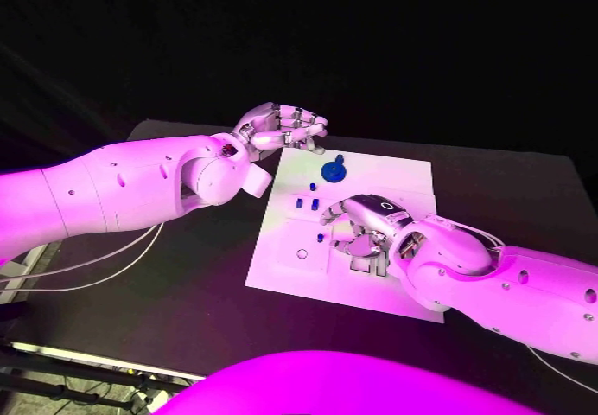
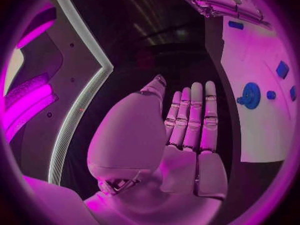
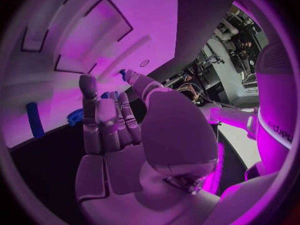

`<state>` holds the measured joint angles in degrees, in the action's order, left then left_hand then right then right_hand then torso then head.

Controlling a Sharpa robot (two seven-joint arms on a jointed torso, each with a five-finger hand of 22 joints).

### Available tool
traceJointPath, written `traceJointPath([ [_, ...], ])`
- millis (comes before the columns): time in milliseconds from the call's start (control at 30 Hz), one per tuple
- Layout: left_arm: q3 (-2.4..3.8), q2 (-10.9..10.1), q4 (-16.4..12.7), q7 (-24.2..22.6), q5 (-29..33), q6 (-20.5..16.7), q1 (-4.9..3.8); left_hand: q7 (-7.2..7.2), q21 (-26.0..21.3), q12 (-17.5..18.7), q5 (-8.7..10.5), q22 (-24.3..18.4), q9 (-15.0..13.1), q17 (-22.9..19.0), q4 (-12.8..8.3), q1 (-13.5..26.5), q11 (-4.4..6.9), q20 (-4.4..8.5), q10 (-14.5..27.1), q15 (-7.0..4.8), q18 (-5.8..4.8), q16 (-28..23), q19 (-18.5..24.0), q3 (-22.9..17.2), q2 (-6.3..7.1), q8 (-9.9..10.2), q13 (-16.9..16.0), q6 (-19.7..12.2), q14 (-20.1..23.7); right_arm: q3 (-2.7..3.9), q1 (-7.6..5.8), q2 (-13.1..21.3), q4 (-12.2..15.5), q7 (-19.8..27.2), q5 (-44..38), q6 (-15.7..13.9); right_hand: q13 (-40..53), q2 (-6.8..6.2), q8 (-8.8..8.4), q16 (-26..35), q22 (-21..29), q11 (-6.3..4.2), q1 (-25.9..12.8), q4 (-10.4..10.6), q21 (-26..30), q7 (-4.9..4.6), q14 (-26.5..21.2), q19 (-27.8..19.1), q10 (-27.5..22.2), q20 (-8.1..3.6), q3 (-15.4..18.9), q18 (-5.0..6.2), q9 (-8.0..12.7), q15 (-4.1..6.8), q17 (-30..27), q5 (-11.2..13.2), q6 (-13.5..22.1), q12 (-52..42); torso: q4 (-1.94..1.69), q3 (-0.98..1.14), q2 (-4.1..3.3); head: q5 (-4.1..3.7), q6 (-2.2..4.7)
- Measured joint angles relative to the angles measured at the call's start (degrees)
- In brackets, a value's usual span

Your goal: Assemble the parts on the task board

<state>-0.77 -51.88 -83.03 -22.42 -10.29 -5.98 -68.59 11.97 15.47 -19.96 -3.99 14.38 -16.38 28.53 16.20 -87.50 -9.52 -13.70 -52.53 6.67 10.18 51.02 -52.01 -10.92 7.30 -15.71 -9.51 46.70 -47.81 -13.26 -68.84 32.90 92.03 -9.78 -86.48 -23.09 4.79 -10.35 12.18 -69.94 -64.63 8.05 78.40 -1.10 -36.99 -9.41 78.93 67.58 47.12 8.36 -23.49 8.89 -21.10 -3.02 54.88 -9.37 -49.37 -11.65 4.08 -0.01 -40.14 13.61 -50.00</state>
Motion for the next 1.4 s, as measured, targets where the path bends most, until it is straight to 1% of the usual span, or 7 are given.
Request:
traceJointPath([
  [67, 0.00, -0.03, 0.02, 0.01, 0.00, 0.00, 0.00, 0.00, 0.00, 0.00, 0.00, 0.00, 0.00, 0.00, 0.00, 0.00, 0.00, 0.00, 0.00, 0.00, 0.01, 0.00, 0.00, 0.00, 0.00, 0.00, 0.00, 0.00, 0.00, 0.15, -0.52, 1.26, 1.05, 0.02, 0.29, -0.20, 0.29, 0.21, 0.00, -1.21, -1.33, -0.61, 0.21, 0.23, -2.71, -0.60, 1.18, 1.87, 1.69, -0.30, -0.30, 0.00, 0.17, 0.67, 1.39, -0.29, -0.82, -1.83, 0.00, -0.03, 0.00, -0.13, 0.00],
  [233, 0.00, -0.16, 0.04, 0.04, 0.00, 0.00, 0.00, 0.00, 0.00, 0.00, 0.00, 0.00, 0.00, 0.00, 0.00, 0.00, 0.00, 0.00, 0.00, 0.00, 0.00, 0.00, 0.00, 0.00, 0.00, 0.00, 0.00, 0.00, 0.00, 0.60, -2.59, 5.20, 3.29, 0.03, 2.29, -0.15, 0.08, -0.20, -0.23, -4.64, -5.39, -1.51, -0.20, 0.67, -10.91, -0.38, 4.52, 6.74, 7.51, -1.30, -4.34, -0.74, 0.85, 1.62, 6.42, -0.29, -2.28, -5.30, 0.05, -0.05, 0.01, -0.68, 0.00],
  [433, -0.01, -0.34, 0.05, 0.07, -0.01, 0.00, 0.00, 0.00, 0.00, 0.00, 0.00, 0.00, 0.00, 0.00, 0.00, 0.00, 0.00, 0.00, 0.00, 0.00, 0.00, 0.00, 0.00, 0.00, 0.00, 0.00, 0.00, 0.00, 0.00, 1.01, -5.07, 8.94, 4.14, -0.05, 4.35, 0.81, -0.82, -1.08, -0.66, -4.64, -5.73, -1.81, -1.08, 0.86, -11.37, -0.31, 4.60, 6.92, 8.37, -1.48, -5.78, -0.93, 1.14, 1.70, 6.70, -0.29, -2.35, -5.30, 0.18, -0.07, 0.04, -1.22, 0.00],
  [600, -0.01, -0.35, 0.08, 0.07, -0.01, 0.00, 0.00, 0.00, 0.00, 0.00, 0.00, 0.00, 0.00, 0.00, 0.00, 0.00, 0.00, 0.00, 0.00, 0.00, 0.00, 0.00, 0.00, 0.00, 0.00, 0.00, 0.00, 0.00, 0.00, 1.20, -6.29, 10.49, 2.44, -0.24, 4.99, 2.18, -1.15, -2.07, -1.41, -4.22, -5.02, -1.57, -2.07, 0.93, -9.35, -0.03, 4.58, 6.61, 6.44, -1.58, -5.72, -0.94, 1.46, 1.68, 5.53, -0.29, -1.63, -3.93, 0.24, -0.04, 0.05, -1.72, 0.00],
  [700, -0.01, -0.32, 0.09, 0.07, -0.01, -0.01, 0.00, 0.00, -0.29, 0.00, 0.00, -0.07, 0.00, -0.06, 0.00, 0.00, 0.00, 0.00, 0.00, 0.00, 0.00, 0.00, 0.00, 0.00, 0.00, 0.00, 0.00, 0.00, 0.00, 1.21, -6.47, 10.53, 1.07, -0.34, 5.09, 3.10, -1.15, -2.36, -1.80, -3.52, -4.33, -1.45, -2.36, 1.59, -7.68, 0.26, 4.27, 5.66, 5.01, -1.47, -4.84, -0.93, 1.67, 1.37, 4.54, -0.29, -1.02, -3.59, 0.24, 0.01, 0.07, -2.03, 0.00],
  [800, -0.01, -0.29, 0.13, 0.07, -0.01, -0.01, 0.00, 0.00, -0.44, 0.00, 0.00, -0.21, 0.00, -0.18, 0.00, 0.00, 0.00, 0.00, 0.00, 0.00, 0.00, 0.00, 0.00, 0.00, 0.00, 0.00, 0.00, 0.00, 0.00, 1.21, -6.52, 10.12, -0.67, -0.39, 5.14, 4.20, -1.15, -2.36, -2.02, -3.52, -4.19, -1.60, -2.36, 1.80, -7.25, 0.46, 4.27, 5.66, 4.45, -1.47, -3.38, -0.93, 1.72, 1.37, 4.39, 1.98, -0.81, -3.59, 0.22, 0.00, 0.05, -2.26, 0.02],
  [1400, -0.01, -0.23, 0.15, 0.02, -0.01, -0.02, 0.00, 0.00, -0.44, 0.00, 0.00, -0.20, 0.00, -0.17, 0.00, 0.00, 0.00, 0.00, 0.00, 0.00, 0.00, 0.00, 0.00, 0.00, 0.00, 0.00, 0.00, 0.00, 0.00, 0.86, -5.08, 5.56, -7.39, -0.38, 4.56, 8.12, -0.94, -1.04, -2.01, -3.55, -4.61, -1.38, -1.10, 1.80, -7.56, 0.13, 4.27, 5.66, 5.00, -1.47, -3.12, -0.93, 1.72, 1.38, 5.09, 2.06, -1.40, -4.13, 0.05, -0.02, -0.05, -2.76, 0.14],
])
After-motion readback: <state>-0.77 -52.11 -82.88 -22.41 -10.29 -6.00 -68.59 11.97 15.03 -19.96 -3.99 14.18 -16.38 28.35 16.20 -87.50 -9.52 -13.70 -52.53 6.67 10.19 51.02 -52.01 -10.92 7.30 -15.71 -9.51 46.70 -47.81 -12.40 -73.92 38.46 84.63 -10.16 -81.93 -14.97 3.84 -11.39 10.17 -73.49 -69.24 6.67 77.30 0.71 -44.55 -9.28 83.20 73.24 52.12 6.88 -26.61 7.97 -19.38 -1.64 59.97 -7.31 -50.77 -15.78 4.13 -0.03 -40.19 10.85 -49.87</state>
